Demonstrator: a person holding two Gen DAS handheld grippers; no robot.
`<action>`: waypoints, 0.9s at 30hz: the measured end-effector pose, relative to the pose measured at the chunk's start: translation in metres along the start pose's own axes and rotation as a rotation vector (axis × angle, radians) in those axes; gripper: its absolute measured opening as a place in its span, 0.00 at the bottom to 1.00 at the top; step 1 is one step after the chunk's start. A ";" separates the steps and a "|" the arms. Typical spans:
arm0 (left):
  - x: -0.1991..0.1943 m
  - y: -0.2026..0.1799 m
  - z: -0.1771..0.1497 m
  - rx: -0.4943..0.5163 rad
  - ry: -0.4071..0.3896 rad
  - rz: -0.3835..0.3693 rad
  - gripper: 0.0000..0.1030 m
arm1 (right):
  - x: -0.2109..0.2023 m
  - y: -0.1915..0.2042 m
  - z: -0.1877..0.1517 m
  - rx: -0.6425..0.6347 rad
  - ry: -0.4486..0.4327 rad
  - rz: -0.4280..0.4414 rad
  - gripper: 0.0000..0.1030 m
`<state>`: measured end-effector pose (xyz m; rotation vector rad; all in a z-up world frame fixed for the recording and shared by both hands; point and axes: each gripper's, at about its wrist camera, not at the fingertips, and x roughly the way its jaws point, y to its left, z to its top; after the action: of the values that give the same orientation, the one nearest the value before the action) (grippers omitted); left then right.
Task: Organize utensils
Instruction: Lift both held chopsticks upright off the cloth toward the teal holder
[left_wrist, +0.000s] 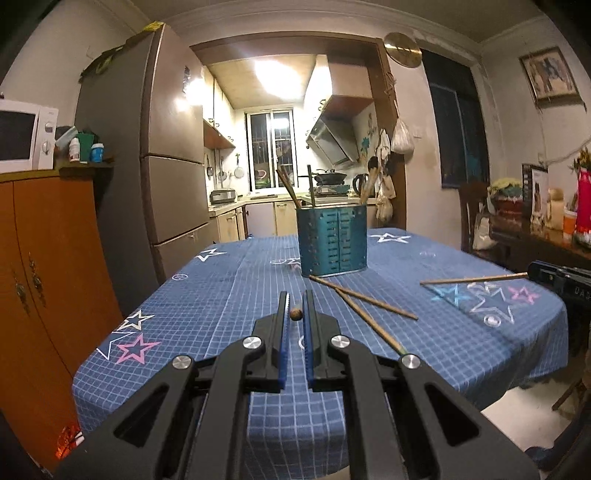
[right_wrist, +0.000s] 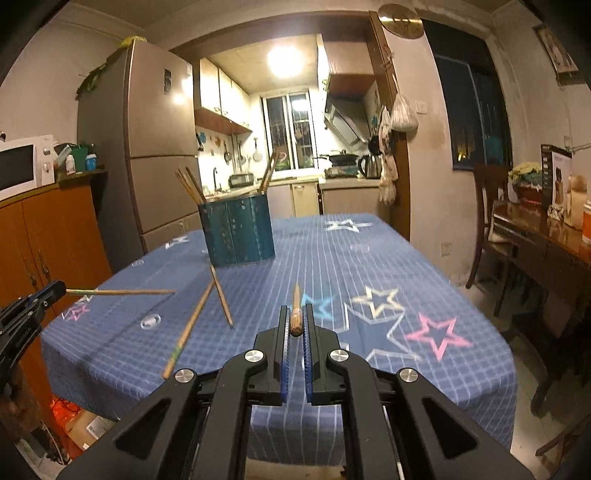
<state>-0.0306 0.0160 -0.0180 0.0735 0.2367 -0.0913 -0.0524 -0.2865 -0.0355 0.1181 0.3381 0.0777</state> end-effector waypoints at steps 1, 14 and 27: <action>0.000 0.003 0.003 -0.010 0.003 -0.004 0.05 | -0.001 0.001 0.005 -0.008 -0.010 -0.001 0.07; 0.012 0.024 0.052 -0.066 0.020 -0.048 0.05 | -0.003 0.013 0.059 -0.054 -0.075 0.054 0.07; 0.047 0.033 0.102 -0.088 0.130 -0.125 0.05 | 0.015 0.022 0.104 -0.054 -0.053 0.118 0.07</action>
<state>0.0415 0.0360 0.0719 -0.0235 0.3747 -0.2006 -0.0042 -0.2744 0.0601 0.0866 0.2761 0.2000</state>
